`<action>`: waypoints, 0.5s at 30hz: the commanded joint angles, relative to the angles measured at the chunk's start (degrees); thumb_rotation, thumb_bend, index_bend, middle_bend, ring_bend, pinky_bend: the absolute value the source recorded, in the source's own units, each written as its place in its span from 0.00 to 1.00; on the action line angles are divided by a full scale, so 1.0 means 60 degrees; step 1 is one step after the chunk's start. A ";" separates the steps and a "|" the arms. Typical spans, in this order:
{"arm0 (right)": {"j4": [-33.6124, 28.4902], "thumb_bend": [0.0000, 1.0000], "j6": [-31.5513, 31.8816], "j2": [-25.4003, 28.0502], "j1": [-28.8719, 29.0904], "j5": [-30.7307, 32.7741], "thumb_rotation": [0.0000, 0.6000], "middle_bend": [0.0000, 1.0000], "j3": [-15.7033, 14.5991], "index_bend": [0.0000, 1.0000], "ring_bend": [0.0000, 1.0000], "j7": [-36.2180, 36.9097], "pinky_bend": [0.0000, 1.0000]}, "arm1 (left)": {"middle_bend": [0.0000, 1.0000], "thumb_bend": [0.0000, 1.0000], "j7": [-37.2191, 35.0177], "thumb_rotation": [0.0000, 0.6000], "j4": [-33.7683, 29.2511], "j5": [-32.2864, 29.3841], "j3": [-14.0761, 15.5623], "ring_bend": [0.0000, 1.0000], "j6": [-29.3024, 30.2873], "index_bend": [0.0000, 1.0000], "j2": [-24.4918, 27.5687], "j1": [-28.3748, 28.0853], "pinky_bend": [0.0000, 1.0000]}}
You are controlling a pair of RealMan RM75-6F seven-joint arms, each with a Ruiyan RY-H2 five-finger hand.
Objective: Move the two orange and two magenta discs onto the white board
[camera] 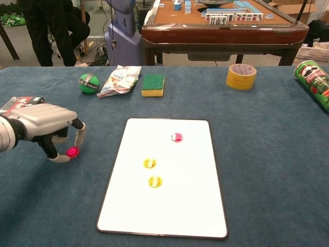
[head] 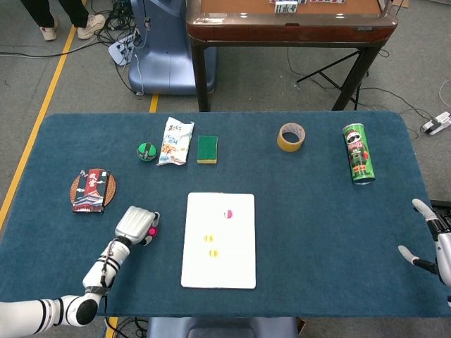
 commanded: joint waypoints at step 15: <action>0.0038 0.00 0.0143 0.0049 -0.0066 -0.0046 1.00 0.27 -0.0001 0.14 0.26 0.0177 0.38 | 1.00 0.26 0.1209 1.00 -0.1777 -0.1205 -0.1296 1.00 0.0131 0.61 -0.0431 -0.1388 1.00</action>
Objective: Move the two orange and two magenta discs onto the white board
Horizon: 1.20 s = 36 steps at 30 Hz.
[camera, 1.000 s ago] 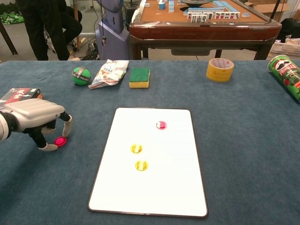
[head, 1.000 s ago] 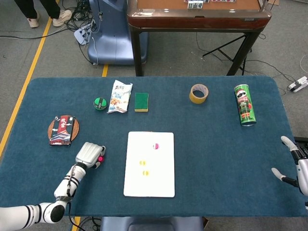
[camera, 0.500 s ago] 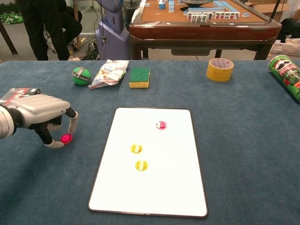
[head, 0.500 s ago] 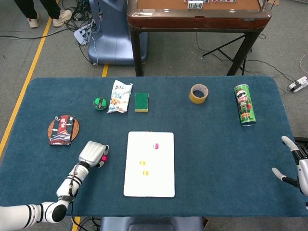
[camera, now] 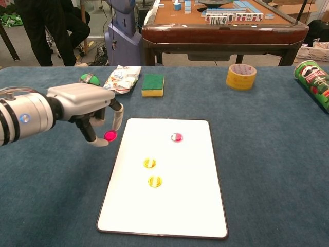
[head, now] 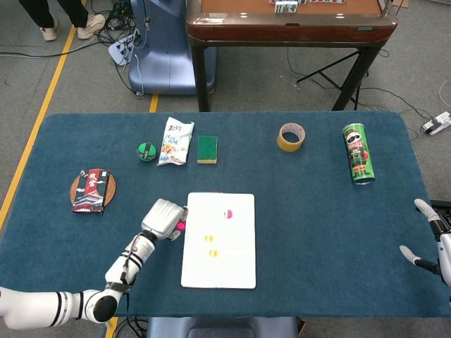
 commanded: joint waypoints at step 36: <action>0.0168 0.00 0.0280 0.0260 -0.0372 0.0550 1.00 0.27 0.0220 0.14 0.26 0.0900 0.38 | 1.00 0.26 0.1554 1.00 0.1857 -0.2456 -0.1201 1.00 0.0046 0.60 -0.3031 -0.3401 1.00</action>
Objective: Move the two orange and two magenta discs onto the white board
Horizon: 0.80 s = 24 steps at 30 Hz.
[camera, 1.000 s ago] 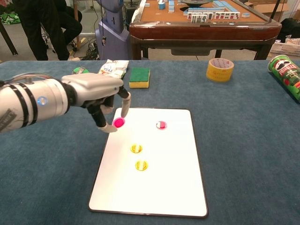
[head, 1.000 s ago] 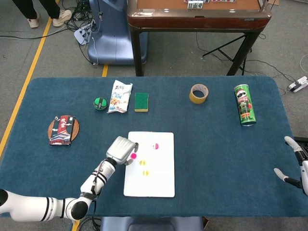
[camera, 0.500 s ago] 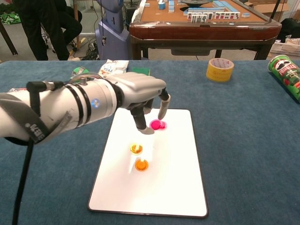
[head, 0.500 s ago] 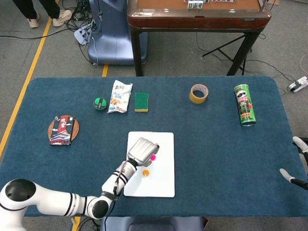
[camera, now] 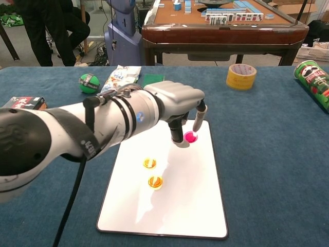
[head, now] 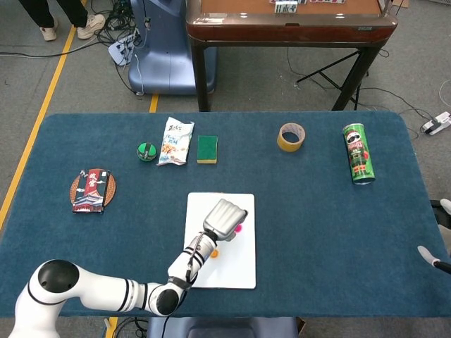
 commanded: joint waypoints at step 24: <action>0.0042 0.00 -0.0064 0.0062 -0.0081 0.0125 1.00 0.27 0.0089 0.18 0.26 0.0227 0.38 | 1.00 0.26 0.0052 1.00 0.0934 -0.0232 0.0141 1.00 0.0038 0.34 -0.0553 -0.0433 1.00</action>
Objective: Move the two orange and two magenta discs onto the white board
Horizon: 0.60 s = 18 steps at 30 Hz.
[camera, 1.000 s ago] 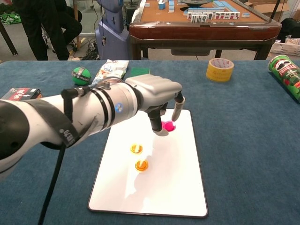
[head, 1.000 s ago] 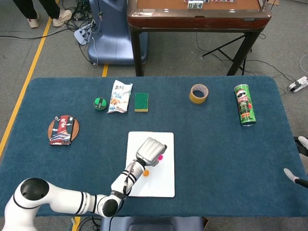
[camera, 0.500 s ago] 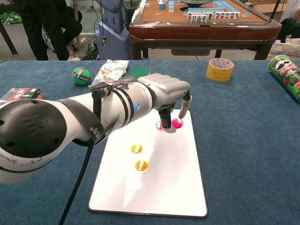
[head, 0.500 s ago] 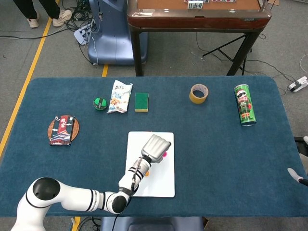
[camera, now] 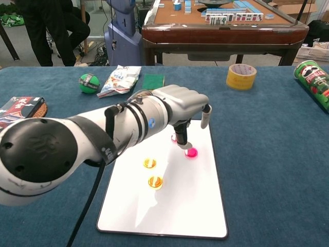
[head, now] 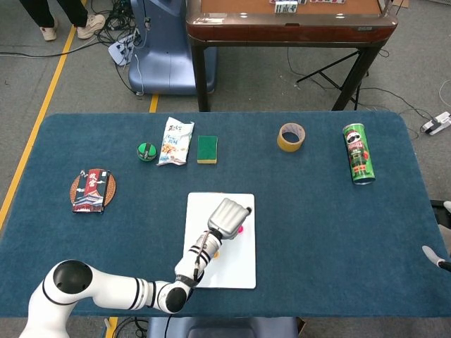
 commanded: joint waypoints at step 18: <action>-0.0178 0.00 -0.0243 -0.0085 0.0162 -0.0146 1.00 0.27 -0.0063 0.18 0.26 -0.0573 0.38 | 1.00 0.26 -0.0608 1.00 -0.2513 0.1218 0.1380 0.99 0.1620 0.32 0.1963 0.1730 1.00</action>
